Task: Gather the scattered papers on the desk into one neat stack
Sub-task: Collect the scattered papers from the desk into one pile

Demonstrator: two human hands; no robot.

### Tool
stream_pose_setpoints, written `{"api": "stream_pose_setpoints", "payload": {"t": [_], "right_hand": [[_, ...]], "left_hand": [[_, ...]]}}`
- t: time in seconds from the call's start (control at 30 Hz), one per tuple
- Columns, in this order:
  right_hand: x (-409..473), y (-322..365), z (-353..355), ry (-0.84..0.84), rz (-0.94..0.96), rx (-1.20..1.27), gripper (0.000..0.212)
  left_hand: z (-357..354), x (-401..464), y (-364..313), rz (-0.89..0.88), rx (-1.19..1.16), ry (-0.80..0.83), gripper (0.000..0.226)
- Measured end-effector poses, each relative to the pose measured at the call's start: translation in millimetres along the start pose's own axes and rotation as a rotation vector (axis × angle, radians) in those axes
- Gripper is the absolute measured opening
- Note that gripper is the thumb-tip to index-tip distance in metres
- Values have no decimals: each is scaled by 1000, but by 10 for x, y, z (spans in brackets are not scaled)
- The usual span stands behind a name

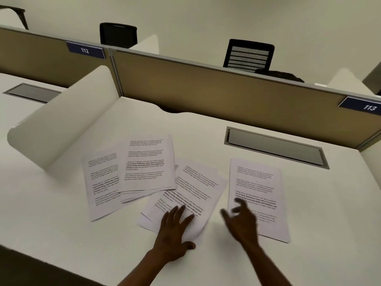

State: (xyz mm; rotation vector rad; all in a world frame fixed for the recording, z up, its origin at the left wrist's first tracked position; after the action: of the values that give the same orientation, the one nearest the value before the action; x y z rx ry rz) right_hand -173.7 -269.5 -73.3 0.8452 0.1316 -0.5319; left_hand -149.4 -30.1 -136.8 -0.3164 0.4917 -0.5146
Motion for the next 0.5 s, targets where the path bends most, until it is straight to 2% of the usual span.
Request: {"api": "stream_pose_setpoints", "payload": {"t": [0.03,0.1,0.2,0.33,0.4,0.43,0.5], "right_hand": [[-86,15,-268,126,-41,14,67],[-183,46,-595,238,-80,20,82],[-203,166,-741,228,-84,105,98],[-143,101,-774,137,-218,513,99],[-110,22,-790,119,-288,704,89],[-86,10,-806,130,-284,752,75],[-57,44,-799,165,-227,717,48]], "left_hand": [[-3,-4,-17,-4,5,1,91],[-13,-21,-54,-5,26,8,85],[-55,-56,-102,3,26,12,79],[-45,-112,-138,-4,-19,-19,76],[10,-142,-158,-12,-102,-51,84],[17,-156,-163,-8,-159,-44,89],[17,-172,-166,-1,-281,-16,93]]}}
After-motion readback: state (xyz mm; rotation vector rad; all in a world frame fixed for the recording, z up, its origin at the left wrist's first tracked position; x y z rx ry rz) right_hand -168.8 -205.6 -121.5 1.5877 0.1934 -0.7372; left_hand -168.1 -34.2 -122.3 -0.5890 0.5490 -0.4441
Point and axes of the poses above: each hand's wrist, its own x-axis towards the middle knuckle, its own z-axis out of the back of the hand, y = z × x, the point moved 9 cm from there along x, towards the middle knuckle, and after that the axes turned 12 degrees about y, right-handed, at the moved point
